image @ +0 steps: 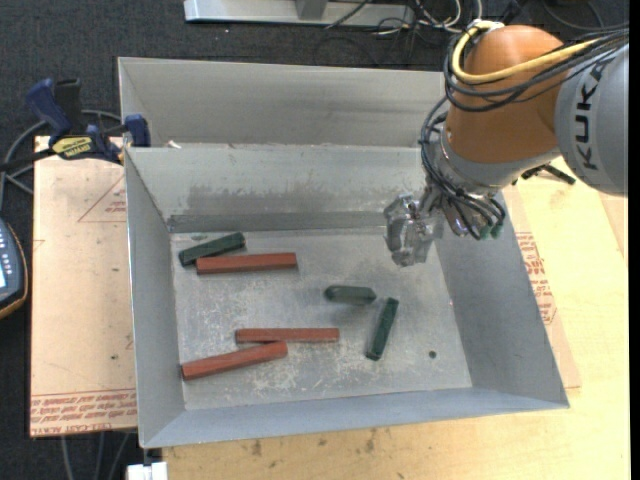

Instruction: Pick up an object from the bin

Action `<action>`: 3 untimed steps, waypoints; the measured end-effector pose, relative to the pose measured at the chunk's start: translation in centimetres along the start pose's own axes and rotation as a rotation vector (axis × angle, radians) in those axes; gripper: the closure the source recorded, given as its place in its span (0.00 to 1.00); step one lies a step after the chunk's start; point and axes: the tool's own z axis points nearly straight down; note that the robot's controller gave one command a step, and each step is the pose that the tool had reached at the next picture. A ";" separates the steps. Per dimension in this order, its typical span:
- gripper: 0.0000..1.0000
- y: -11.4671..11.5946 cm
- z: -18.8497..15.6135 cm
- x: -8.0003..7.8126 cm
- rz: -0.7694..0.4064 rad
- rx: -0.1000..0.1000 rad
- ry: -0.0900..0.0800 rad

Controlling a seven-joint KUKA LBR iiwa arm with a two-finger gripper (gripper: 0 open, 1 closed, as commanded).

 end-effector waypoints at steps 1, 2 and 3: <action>0.00 0.1 0.5 0.1 0.000 -0.003 0.007; 0.00 2.0 15.6 -0.6 -0.141 -0.006 0.014; 0.00 2.5 15.5 -5.0 -0.159 -0.003 0.003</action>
Offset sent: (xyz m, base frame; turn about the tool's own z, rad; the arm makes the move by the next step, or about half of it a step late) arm 0.0000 0.0000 0.0000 0.0000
